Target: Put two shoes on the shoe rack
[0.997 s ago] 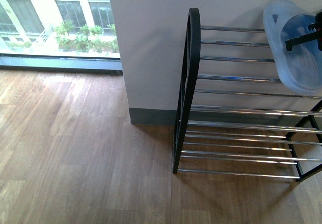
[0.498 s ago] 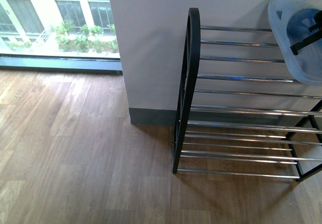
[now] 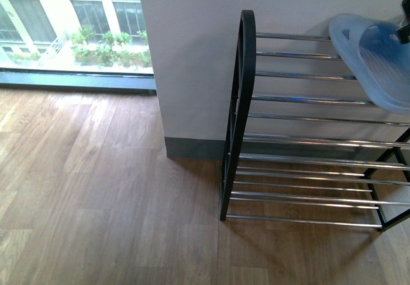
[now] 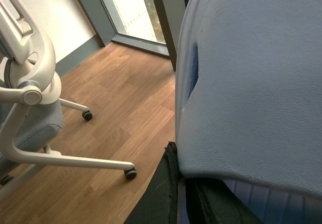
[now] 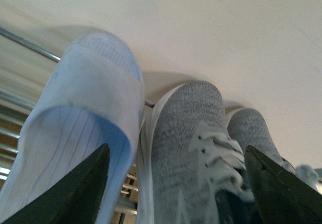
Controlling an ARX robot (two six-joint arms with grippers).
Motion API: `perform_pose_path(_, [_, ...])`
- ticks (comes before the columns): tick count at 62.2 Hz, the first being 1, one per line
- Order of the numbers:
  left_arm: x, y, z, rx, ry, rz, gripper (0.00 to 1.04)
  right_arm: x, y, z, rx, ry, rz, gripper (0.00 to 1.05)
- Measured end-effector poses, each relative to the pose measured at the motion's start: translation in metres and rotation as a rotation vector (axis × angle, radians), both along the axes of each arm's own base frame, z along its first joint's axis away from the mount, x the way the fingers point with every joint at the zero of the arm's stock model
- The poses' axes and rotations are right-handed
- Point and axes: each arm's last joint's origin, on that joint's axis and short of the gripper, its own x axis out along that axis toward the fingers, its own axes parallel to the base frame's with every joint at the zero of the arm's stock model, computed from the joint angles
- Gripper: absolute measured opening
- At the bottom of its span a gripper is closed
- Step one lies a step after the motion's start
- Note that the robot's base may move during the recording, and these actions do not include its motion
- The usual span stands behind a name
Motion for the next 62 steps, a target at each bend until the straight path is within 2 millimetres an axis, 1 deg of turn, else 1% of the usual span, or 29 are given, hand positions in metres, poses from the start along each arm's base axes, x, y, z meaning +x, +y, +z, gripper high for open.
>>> perform_pose_path(1, [0.000, 0.000, 0.000, 0.000, 0.000, 0.000, 0.02, -0.006, -0.003, 0.005, 0.014, 0.006, 0.005, 0.83])
perform_pose_path(3, [0.000, 0.000, 0.000, 0.000, 0.000, 0.000, 0.02, -0.013, -0.007, 0.010, 0.030, 0.014, 0.008, 0.86])
perform_pose_path(4, [0.000, 0.000, 0.000, 0.000, 0.000, 0.000, 0.02, -0.021, -0.012, 0.017, 0.054, 0.025, 0.012, 0.90])
perform_pose_path(5, [0.000, 0.000, 0.000, 0.000, 0.000, 0.000, 0.02, -0.023, -0.013, 0.018, 0.057, 0.027, 0.015, 0.91])
perform_pose_path(6, [0.000, 0.000, 0.000, 0.000, 0.000, 0.000, 0.02, -0.033, -0.018, 0.024, 0.089, 0.035, 0.017, 0.95])
perform_pose_path(7, [0.000, 0.000, 0.000, 0.000, 0.000, 0.000, 0.02, -0.035, -0.019, 0.026, 0.097, 0.036, 0.017, 0.96])
perform_pose_path(8, [0.000, 0.000, 0.000, 0.000, 0.000, 0.000, 0.02, -0.042, -0.024, 0.031, 0.120, 0.040, 0.018, 0.97])
perform_pose_path(11, [0.000, 0.000, 0.000, 0.000, 0.000, 0.000, 0.02, -0.059, -0.034, 0.043, 0.178, 0.038, 0.014, 0.96])
perform_pose_path(15, [0.000, 0.000, 0.000, 0.000, 0.000, 0.000, 0.02, -0.087, -0.049, 0.064, 0.261, 0.006, 0.003, 0.95])
perform_pose_path(16, [0.000, 0.000, 0.000, 0.000, 0.000, 0.000, 0.02, -0.097, -0.054, 0.071, 0.292, -0.017, -0.008, 0.95])
perform_pose_path(17, [0.000, 0.000, 0.000, 0.000, 0.000, 0.000, 0.02, -0.102, -0.056, 0.075, 0.306, -0.030, -0.011, 0.95])
perform_pose_path(20, [0.000, 0.000, 0.000, 0.000, 0.000, 0.000, 0.02, -0.126, -0.066, 0.094, 0.362, -0.122, -0.029, 0.96])
perform_pose_path(22, [0.000, 0.000, 0.000, 0.000, 0.000, 0.000, 0.02, -0.133, -0.067, 0.100, 0.388, -0.157, -0.040, 0.95])
perform_pose_path(25, [0.000, 0.000, 0.000, 0.000, 0.000, 0.000, 0.02, -0.146, -0.067, 0.111, 0.442, -0.306, 0.008, 0.88])
perform_pose_path(26, [0.000, 0.000, 0.000, 0.000, 0.000, 0.000, 0.02, -0.148, -0.066, 0.112, 0.441, -0.334, 0.021, 0.87])
perform_pose_path(27, [0.000, 0.000, 0.000, 0.000, 0.000, 0.000, 0.02, -0.153, -0.063, 0.112, 0.459, -0.395, 0.045, 0.83])
perform_pose_path(28, [0.000, 0.000, 0.000, 0.000, 0.000, 0.000, 0.02, -0.154, -0.062, 0.112, 0.461, -0.407, 0.049, 0.82])
perform_pose_path(30, [0.000, 0.000, 0.000, 0.000, 0.000, 0.000, 0.02, -0.159, -0.057, 0.108, 0.480, -0.455, 0.071, 0.77])
perform_pose_path(33, [0.000, 0.000, 0.000, -0.001, 0.000, -0.002, 0.02, -0.164, -0.050, 0.099, 0.499, -0.479, 0.097, 0.69])
perform_pose_path(37, [0.000, 0.000, 0.000, -0.001, 0.000, -0.002, 0.02, -0.169, -0.042, 0.079, 0.539, -0.458, 0.093, 0.59])
perform_pose_path(41, [0.000, 0.000, 0.000, 0.000, 0.000, 0.001, 0.02, -0.174, -0.036, 0.064, 0.558, -0.434, 0.079, 0.50])
perform_pose_path(42, [0.000, 0.000, 0.000, 0.000, 0.000, 0.001, 0.02, -0.177, -0.034, 0.058, 0.565, -0.429, 0.074, 0.46])
perform_pose_path(44, [0.000, 0.000, 0.000, 0.000, 0.000, 0.001, 0.02, -0.179, -0.032, 0.056, 0.567, -0.428, 0.071, 0.43])
perform_pose_path(45, [0.000, 0.000, 0.000, 0.000, 0.000, 0.000, 0.02, -0.182, -0.030, 0.052, 0.570, -0.431, 0.067, 0.39])
perform_pose_path(46, [0.000, 0.000, 0.000, 0.000, 0.000, 0.000, 0.02, -0.183, -0.029, 0.052, 0.571, -0.430, 0.069, 0.38])
perform_pose_path(52, [0.000, 0.000, 0.000, -0.001, 0.000, -0.002, 0.02, -0.193, -0.021, 0.044, 0.573, -0.448, 0.071, 0.22])
perform_pose_path(57, [0.000, 0.000, 0.000, 0.000, 0.000, -0.001, 0.02, -0.203, -0.013, 0.032, 0.576, -0.442, 0.074, 0.03])
perform_pose_path(58, [0.000, 0.000, 0.000, 0.000, 0.000, -0.001, 0.02, -0.204, -0.012, 0.030, 0.575, -0.441, 0.077, 0.01])
perform_pose_path(62, [0.000, 0.000, 0.000, 0.000, 0.000, -0.001, 0.02, -0.210, -0.008, 0.023, 0.580, -0.441, 0.076, 0.01])
